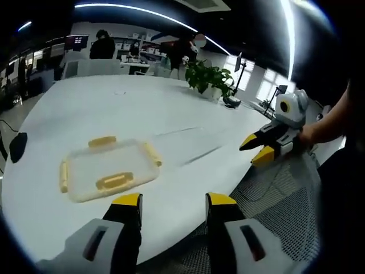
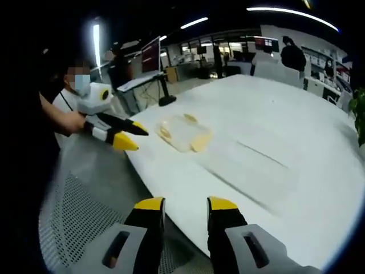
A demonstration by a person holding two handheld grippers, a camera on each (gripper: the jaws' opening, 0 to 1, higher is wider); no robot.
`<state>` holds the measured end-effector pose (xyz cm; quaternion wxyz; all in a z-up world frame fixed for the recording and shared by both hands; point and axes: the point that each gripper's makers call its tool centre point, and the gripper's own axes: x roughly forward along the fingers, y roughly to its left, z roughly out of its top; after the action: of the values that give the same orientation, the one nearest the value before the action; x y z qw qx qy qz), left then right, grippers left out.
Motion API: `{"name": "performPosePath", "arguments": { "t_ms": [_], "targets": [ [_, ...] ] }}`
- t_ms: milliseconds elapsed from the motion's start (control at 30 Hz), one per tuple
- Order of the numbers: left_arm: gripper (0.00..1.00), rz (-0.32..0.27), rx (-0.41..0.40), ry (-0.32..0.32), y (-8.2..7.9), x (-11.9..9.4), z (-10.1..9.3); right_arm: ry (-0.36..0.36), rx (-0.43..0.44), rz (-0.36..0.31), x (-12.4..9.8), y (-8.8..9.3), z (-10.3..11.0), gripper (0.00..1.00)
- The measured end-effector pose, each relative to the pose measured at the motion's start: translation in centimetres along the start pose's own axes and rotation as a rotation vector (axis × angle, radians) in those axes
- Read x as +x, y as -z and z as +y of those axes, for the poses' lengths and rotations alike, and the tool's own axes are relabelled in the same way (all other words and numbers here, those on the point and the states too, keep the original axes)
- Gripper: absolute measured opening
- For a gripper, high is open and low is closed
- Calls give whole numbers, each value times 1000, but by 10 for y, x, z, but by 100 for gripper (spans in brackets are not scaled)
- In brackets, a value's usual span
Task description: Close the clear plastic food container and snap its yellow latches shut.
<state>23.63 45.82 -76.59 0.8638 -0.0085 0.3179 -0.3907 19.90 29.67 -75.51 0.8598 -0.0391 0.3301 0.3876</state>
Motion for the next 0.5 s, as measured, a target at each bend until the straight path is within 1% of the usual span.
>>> {"name": "performPosePath", "arguments": {
  "t_ms": [67,133,200,233,300,367,433,467,500],
  "targets": [
    [44,-6,-3,18,-2,0,-2,-1,-4,-11,0,-5,2,28],
    [46,-11,15,33,-5,-1,-6,-4,4,-25,-1,-10,2,28],
    [46,-17,23,46,-6,-4,-8,-12,16,-59,-5,-20,3,29],
    [46,-30,14,59,-8,-5,-9,-28,38,-86,-8,-26,7,31],
    [47,-43,-6,67,-11,-7,-10,-24,54,-114,-16,-34,7,32],
    [47,-79,-29,77,-17,-10,-12,-32,84,-157,-21,-44,11,34],
    [47,-111,-36,82,-24,-14,-15,-19,67,-176,-22,-47,12,37],
    [48,-139,-44,88,-29,-16,-17,-12,59,-201,-22,-51,15,37],
    [49,-162,-46,96,-33,-18,-19,-13,60,-204,-21,-52,18,38]
  ]
}}
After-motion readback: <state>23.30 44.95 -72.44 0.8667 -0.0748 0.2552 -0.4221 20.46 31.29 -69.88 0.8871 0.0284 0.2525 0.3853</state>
